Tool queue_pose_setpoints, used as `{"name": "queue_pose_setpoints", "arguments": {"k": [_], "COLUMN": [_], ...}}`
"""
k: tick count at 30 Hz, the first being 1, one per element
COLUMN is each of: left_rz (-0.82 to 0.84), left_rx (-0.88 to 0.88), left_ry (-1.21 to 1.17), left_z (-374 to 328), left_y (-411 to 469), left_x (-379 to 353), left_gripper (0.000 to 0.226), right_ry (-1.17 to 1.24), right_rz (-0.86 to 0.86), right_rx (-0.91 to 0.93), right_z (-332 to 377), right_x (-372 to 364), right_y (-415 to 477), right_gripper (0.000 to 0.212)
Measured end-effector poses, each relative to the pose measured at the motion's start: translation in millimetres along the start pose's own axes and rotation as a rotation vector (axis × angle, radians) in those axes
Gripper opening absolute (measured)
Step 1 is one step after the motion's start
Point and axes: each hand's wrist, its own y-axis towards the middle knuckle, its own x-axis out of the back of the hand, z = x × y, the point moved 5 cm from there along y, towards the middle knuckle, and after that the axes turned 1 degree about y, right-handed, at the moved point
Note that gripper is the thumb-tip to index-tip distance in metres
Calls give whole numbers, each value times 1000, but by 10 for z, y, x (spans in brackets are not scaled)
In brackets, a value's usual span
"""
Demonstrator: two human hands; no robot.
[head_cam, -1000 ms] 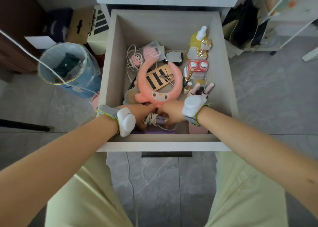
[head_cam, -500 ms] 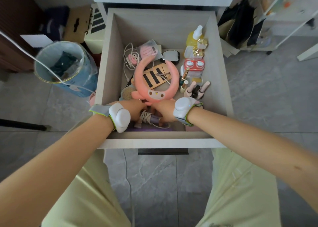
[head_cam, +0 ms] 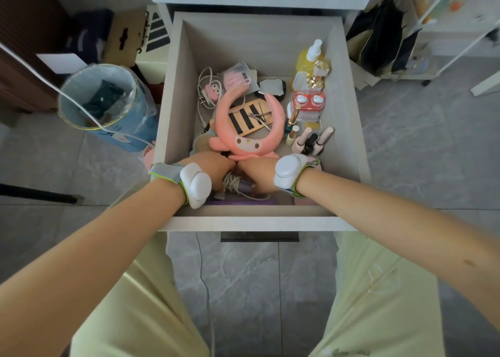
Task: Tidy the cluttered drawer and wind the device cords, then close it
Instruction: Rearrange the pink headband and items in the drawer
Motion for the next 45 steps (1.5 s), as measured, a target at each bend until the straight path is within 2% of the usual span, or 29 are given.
{"name": "queue_pose_setpoints", "arguments": {"k": [4,9,14,17,18,21,25,27,31,36,38,45], "left_rz": [75,138,104,105,122,182,220,202,167,142,105,66], "left_rx": [24,63,84,84,83,75,72,54,1,18,28,76], "left_ry": [-19,-39,-137,-263,-297,-325,-309,-320,-342,-347,-354,-360], "left_z": [-3,3,6,-5,-1,-5,-38,-15,32,67,71,65], "left_y": [-11,19,8,36,41,29,11,23,19,19,7,-38], "left_x": [6,6,40,56,42,-54,-95,-76,-47,-50,-36,33], "left_gripper": [33,27,27,34,36,35,32,30,35,26,14,14], "right_ry": [52,114,197,181,182,221,145,195,264,374,365,261], "right_rz": [-68,-91,-48,-74,-74,17,11,22,37,82,59,-30], "right_rx": [30,76,70,67,72,85,112,85,77,59,49,40], "right_z": [-12,22,-23,-81,-89,-54,-6,-37,-64,-77,-61,-17], "right_x": [-23,53,86,121,129,90,17,2,20,1,14,4], "right_y": [-34,-13,15,13,8,-27,21,39,30,50,41,28], "right_gripper": [59,42,44,24,24,55,58,57,41,40,36,33]}}
